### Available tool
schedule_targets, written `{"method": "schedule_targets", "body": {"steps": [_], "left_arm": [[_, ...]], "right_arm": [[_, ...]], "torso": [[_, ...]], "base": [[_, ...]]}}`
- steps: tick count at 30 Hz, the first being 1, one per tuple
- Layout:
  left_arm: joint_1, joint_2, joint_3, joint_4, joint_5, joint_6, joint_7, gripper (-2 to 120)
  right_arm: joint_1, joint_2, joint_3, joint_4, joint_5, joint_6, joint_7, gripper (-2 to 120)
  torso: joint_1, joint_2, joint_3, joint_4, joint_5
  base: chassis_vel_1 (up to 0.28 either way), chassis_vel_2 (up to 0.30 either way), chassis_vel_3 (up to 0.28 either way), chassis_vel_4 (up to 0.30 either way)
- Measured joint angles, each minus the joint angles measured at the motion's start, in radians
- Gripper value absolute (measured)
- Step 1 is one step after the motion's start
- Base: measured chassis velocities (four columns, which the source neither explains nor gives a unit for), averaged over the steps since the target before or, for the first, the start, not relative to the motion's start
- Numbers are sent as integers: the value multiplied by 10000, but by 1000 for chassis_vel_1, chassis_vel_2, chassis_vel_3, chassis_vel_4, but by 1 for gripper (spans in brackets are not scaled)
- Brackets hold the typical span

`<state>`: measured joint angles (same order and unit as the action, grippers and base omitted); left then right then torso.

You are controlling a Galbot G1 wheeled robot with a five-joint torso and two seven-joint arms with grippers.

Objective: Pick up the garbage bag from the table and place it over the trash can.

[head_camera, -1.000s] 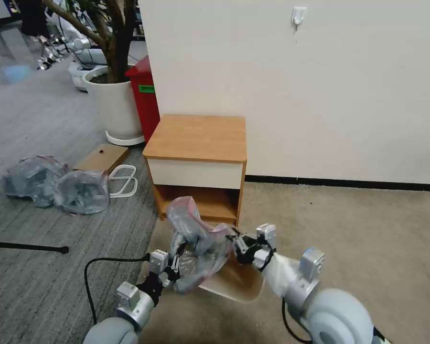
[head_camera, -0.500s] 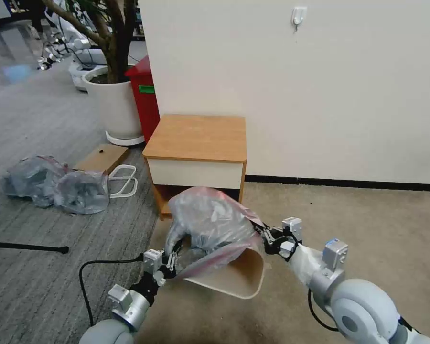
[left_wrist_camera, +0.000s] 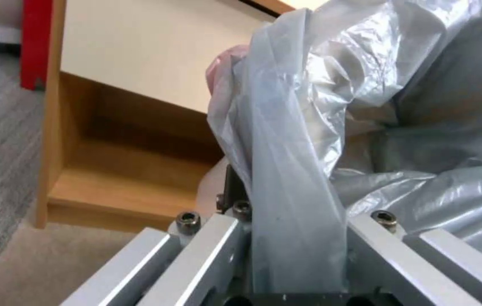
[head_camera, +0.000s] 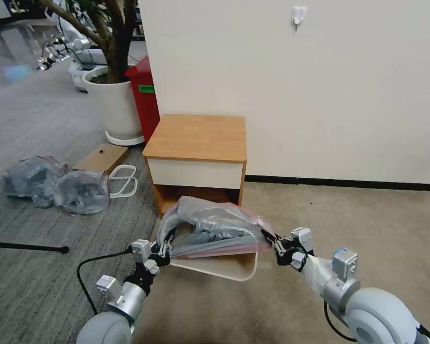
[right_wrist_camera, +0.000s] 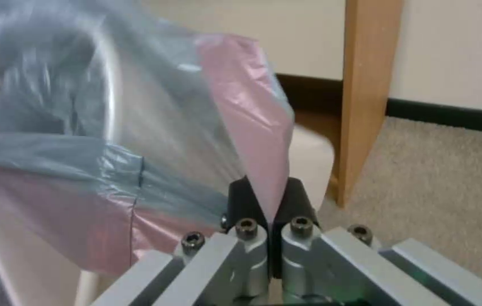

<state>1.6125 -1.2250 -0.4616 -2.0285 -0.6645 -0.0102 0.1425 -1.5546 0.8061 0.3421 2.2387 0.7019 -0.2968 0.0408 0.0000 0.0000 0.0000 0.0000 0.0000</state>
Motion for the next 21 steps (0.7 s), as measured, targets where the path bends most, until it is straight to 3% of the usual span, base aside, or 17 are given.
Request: {"method": "schedule_targets", "body": {"steps": [10, 12, 21], "left_arm": [[-39, -186, 68, -281, -1241, 446, -330, 3], [-87, -252, 85, -284, -1347, 542, -459, 3], [-236, -576, 47, -45, -754, 865, -1194, 2]], "right_arm": [[-255, 22, -197, -257, -627, 14, -241, 0], [-412, 61, -140, -259, -847, 109, -273, 12], [-1010, 965, 767, 168, -948, 786, 210, 43]], "torso": [[-1, 0, 0, 1, 1], [0, 0, 0, 1, -1], [0, 0, 0, 1, 0]], "base": [[0, 0, 0, 0], [0, 0, 0, 0], [0, 0, 0, 0]]}}
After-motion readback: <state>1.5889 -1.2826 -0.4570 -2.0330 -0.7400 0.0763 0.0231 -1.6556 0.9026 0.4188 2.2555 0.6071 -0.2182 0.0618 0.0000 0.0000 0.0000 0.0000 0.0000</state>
